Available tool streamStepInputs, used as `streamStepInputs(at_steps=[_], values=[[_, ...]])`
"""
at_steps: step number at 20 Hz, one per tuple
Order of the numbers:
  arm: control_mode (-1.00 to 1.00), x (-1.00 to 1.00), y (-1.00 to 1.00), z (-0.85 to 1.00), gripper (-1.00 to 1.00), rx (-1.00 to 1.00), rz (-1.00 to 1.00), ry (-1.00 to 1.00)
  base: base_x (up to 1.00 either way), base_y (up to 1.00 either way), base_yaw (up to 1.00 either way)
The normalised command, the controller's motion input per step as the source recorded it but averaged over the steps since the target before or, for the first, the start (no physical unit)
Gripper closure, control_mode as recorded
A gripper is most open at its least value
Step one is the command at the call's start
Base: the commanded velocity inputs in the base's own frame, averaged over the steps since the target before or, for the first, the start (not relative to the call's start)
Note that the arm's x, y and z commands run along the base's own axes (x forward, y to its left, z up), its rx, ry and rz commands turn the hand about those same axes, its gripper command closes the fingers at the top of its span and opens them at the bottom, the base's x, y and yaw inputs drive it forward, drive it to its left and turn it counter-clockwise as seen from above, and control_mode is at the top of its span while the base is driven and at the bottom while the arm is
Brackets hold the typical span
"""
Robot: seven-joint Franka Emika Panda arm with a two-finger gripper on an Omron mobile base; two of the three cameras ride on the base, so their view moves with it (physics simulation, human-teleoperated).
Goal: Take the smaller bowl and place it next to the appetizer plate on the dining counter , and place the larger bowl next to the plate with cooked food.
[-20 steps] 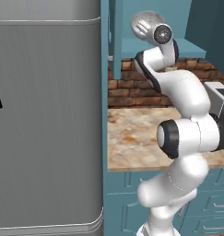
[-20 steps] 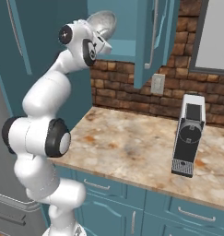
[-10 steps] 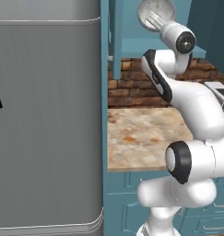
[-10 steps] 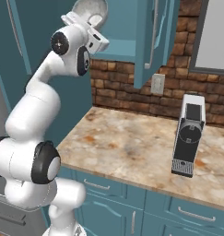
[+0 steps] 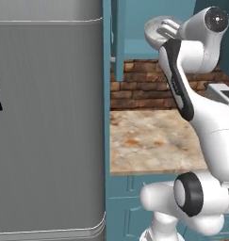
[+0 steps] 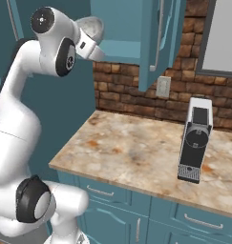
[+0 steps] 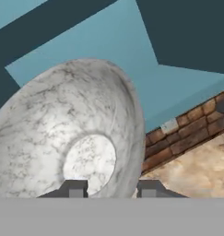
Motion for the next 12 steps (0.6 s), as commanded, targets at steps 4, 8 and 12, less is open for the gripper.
streamStepInputs(at_steps=[4,8,12], values=[[-1.00,-1.00,0.00,-0.35,1.00,0.00,0.10,0.32,0.00,0.00,0.00],[-1.00,-0.61,0.00,-0.96,1.00,0.00,0.09,0.16,0.00,0.00,0.00],[-1.00,-0.53,0.00,-0.65,1.00,0.00,0.05,0.08,0.00,0.00,0.00]])
